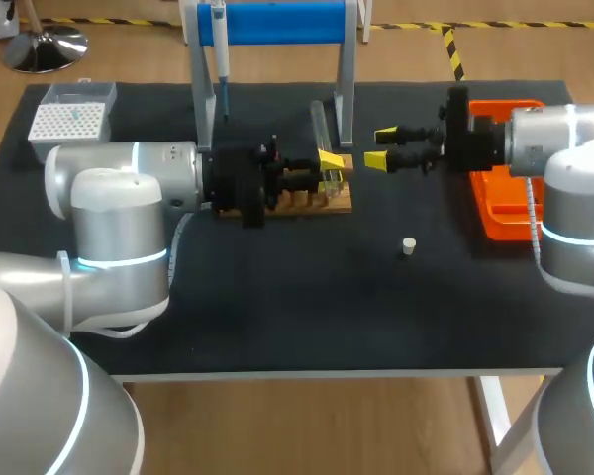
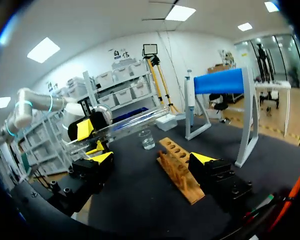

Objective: Invert the test tube, pick up the pipette, mount the tip to pipette, aspirate from beaker and dispense into the tube, eject the tip, return the pipette, and cap with the stopper.

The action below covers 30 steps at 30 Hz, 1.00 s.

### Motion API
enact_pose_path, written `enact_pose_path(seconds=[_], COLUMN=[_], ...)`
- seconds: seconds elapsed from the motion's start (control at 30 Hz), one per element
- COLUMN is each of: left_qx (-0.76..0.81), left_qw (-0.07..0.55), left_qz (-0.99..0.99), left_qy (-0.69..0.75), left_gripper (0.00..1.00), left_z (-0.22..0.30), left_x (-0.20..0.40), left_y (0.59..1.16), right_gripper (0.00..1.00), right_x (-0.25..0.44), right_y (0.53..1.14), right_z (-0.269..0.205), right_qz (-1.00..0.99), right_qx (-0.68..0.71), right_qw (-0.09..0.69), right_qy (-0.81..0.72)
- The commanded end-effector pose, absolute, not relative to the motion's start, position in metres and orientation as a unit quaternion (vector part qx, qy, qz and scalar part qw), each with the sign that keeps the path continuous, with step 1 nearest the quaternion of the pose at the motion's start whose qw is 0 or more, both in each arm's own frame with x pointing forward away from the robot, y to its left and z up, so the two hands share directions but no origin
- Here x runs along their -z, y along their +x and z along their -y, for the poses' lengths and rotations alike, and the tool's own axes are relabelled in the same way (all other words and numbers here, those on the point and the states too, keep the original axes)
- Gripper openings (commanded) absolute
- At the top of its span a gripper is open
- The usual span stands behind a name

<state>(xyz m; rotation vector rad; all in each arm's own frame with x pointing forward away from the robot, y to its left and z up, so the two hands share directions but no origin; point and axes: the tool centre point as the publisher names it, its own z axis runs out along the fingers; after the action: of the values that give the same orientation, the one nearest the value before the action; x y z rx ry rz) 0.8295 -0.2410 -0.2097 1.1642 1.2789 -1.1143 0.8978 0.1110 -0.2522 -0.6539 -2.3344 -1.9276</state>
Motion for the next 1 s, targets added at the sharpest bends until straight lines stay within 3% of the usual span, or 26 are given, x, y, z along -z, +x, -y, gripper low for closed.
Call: enact_pose_path(seconds=[0.03,0.6,1.0], left_qx=[0.463,0.463,0.463], left_qw=[0.517,0.517,0.517], left_qz=[-0.532,-0.532,-0.532], left_qy=[0.485,0.485,0.485], left_gripper=[0.00,0.00,0.00], left_z=[0.241,0.241,0.241], left_x=[0.210,0.210,0.210], left_y=[0.829,0.829,0.829], right_gripper=[1.00,1.00,1.00], right_x=[0.259,0.291,0.311], right_y=[0.892,0.920,0.927], right_z=[-0.119,-0.134,-0.146], right_qz=[0.781,0.858,0.843], right_qx=[0.599,0.500,0.502], right_qw=[-0.098,-0.078,-0.100], right_qy=[-0.148,-0.082,-0.164])
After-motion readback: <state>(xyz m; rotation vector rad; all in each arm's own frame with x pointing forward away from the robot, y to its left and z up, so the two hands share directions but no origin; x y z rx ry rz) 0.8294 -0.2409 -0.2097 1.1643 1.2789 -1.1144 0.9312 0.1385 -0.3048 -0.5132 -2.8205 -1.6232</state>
